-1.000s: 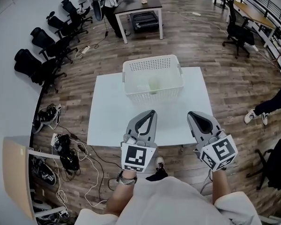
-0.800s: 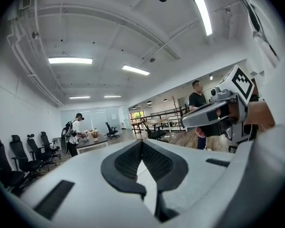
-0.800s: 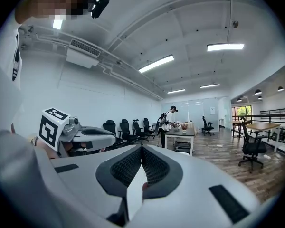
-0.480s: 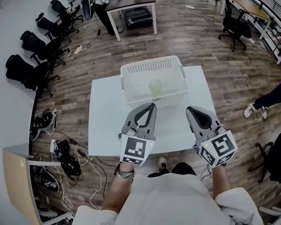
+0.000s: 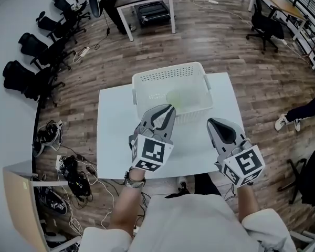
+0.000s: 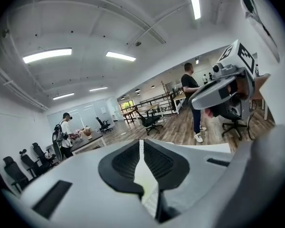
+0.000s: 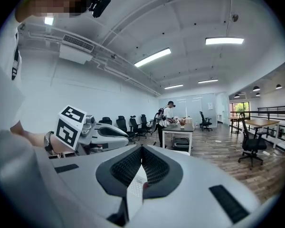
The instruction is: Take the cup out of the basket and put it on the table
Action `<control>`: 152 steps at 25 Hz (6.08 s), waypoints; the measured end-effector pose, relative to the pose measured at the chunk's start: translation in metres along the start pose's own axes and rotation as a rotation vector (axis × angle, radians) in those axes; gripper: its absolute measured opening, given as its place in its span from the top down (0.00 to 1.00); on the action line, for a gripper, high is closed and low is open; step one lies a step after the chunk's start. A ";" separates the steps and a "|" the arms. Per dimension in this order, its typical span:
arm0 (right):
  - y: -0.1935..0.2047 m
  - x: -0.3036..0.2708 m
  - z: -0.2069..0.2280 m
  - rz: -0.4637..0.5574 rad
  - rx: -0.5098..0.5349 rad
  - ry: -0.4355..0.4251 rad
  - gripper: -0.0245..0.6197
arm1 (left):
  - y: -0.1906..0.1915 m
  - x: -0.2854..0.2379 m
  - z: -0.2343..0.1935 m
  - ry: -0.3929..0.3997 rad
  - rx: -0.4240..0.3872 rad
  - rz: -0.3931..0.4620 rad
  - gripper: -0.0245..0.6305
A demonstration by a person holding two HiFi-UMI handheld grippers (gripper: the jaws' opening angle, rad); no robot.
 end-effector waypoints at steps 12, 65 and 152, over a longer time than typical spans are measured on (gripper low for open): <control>0.016 -0.053 0.052 -0.046 -0.026 -0.056 0.94 | 0.034 -0.081 -0.024 0.025 -0.084 -0.189 0.90; 0.077 -0.143 0.105 -0.225 -0.149 -0.135 0.94 | 0.224 -0.227 -0.073 0.224 -0.054 -0.821 0.78; -0.018 -0.012 0.027 0.004 0.064 0.000 0.94 | -0.019 0.051 -0.007 -0.191 0.243 0.088 0.93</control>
Point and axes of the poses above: the fingertips, and each gripper's own axes: x backward along the fingers, z to its right, y out of its underside, the point moved 4 cm from there along x, backward along the fingers, and after that the axes turned 7 degrees about x, right-handed, at the moved point
